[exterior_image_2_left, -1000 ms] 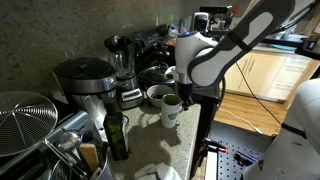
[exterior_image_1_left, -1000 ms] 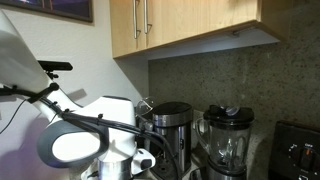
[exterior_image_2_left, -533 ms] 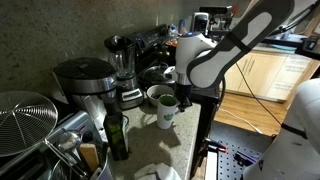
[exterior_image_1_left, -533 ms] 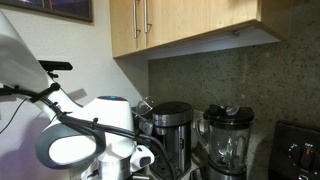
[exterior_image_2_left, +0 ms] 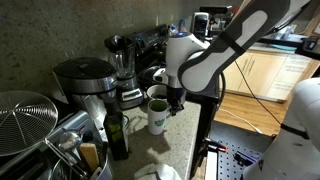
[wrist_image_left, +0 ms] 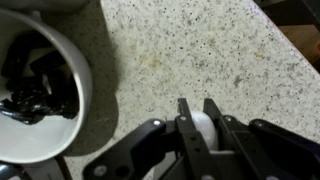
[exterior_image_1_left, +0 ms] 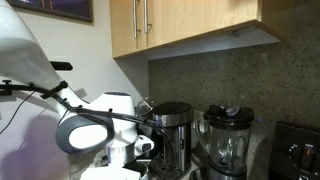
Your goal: Put the white cup on the stand of the coffee maker
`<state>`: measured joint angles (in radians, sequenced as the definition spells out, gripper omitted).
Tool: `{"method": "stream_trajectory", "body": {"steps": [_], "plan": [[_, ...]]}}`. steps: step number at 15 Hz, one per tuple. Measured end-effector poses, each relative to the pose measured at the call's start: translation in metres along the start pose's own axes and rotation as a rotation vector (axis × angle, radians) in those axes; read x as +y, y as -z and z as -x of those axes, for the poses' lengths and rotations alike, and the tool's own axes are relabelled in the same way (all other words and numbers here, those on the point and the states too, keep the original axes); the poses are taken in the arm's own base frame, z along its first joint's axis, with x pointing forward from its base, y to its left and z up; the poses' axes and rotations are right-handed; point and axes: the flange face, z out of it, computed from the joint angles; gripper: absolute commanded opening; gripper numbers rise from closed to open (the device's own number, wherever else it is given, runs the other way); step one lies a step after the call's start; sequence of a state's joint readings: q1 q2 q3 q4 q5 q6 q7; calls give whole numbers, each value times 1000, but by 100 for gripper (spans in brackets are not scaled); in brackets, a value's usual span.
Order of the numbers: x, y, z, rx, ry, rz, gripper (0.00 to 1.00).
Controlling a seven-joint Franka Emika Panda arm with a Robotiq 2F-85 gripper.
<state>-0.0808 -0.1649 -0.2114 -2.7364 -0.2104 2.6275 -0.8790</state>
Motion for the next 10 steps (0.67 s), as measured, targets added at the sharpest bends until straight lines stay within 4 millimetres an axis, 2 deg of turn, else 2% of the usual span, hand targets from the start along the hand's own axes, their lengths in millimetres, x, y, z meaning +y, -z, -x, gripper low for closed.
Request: {"method": "stream_trajectory", "body": {"steps": [5, 10], "plan": [[16, 5, -34, 0, 50, 31, 10], [33, 5, -58, 3, 69, 48, 11]]}}
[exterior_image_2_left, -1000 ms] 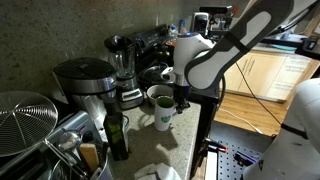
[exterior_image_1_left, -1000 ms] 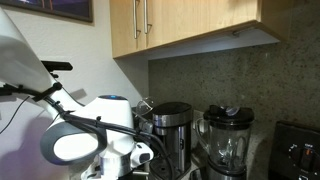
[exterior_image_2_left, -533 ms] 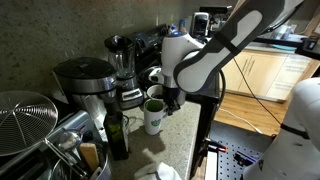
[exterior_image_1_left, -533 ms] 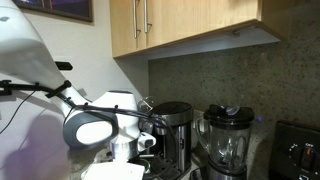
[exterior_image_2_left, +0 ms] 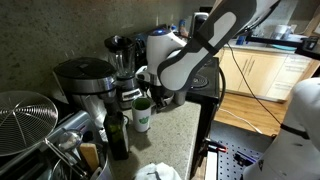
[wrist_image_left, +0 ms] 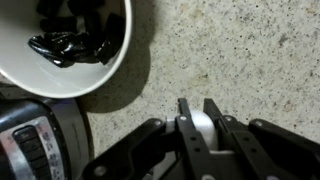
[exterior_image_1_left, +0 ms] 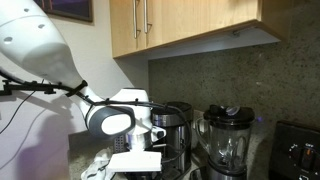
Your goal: Put the white cup on the stand of the coffee maker
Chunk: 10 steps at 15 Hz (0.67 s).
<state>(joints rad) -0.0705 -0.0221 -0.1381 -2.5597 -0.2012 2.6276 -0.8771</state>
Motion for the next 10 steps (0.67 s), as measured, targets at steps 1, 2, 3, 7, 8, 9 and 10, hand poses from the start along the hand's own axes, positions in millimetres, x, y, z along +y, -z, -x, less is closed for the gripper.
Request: {"method": "stream_trajectory", "body": {"steps": [1, 2, 3, 7, 8, 9, 10], "plan": [[2, -1, -4, 6, -6, -4, 10], [3, -1, -7, 12, -14, -8, 10], [5, -1, -11, 19, -23, -11, 11], [12, 4, -20, 54, -55, -26, 10], [13, 6, -21, 62, -56, -34, 11], [15, 8, -22, 69, -58, -39, 11], [17, 10, -23, 75, -59, -44, 10]]}}
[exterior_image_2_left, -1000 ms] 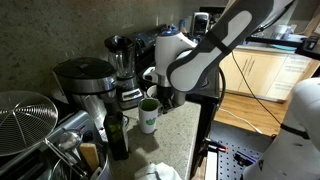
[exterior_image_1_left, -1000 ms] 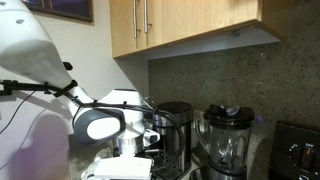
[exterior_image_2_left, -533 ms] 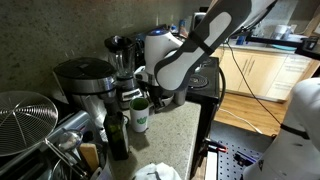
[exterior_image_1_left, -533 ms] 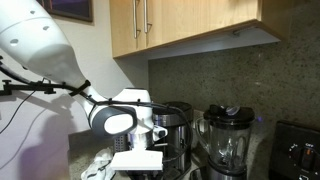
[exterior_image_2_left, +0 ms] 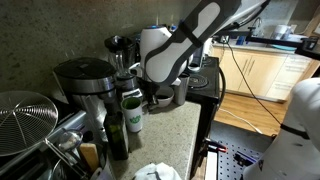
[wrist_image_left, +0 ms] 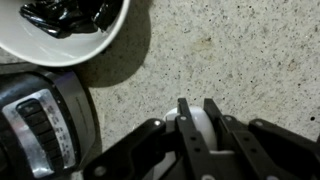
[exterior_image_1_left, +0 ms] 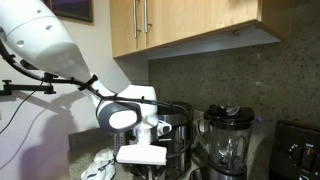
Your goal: Put the white cup on the stand of the coffee maker
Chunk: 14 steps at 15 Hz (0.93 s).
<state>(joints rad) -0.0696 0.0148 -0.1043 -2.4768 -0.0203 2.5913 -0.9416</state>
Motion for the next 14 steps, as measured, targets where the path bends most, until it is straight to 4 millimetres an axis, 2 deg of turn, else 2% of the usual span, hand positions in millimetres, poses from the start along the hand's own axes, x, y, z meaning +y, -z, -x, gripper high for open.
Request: {"method": "stream_trajectory", "body": {"steps": [6, 14], "plan": [[6, 18, -7, 18, -8, 4, 11], [5, 44, -4, 60, -9, -15, 11]]}}
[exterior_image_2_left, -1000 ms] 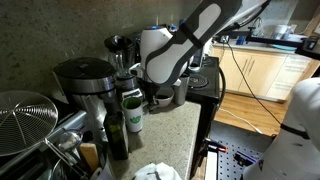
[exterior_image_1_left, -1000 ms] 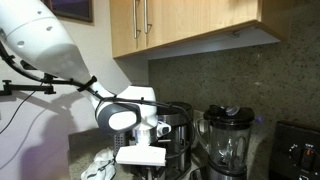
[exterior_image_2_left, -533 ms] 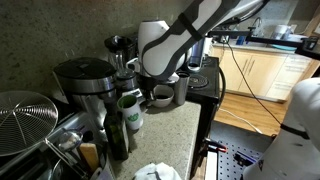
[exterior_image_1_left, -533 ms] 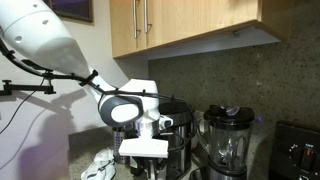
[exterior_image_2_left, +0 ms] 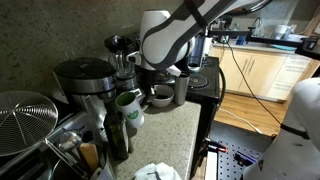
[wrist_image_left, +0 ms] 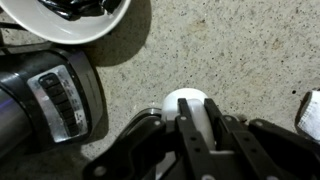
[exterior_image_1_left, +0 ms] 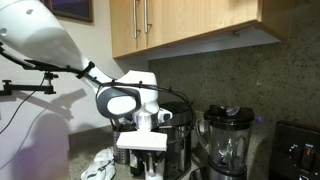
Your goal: Put the white cup on the stand of the coffee maker
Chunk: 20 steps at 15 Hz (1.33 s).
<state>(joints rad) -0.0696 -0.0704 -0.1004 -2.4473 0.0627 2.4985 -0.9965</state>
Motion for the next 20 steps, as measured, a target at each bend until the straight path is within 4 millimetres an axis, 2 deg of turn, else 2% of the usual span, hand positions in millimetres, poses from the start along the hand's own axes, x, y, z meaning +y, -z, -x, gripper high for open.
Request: {"method": "stream_trajectory", "body": {"steps": [6, 14, 20], "plan": [[0, 10, 6, 29, -35, -2, 10], [-10, -5, 15, 47, -90, -41, 10], [-10, -3, 12, 73, -103, -22, 10]]}}
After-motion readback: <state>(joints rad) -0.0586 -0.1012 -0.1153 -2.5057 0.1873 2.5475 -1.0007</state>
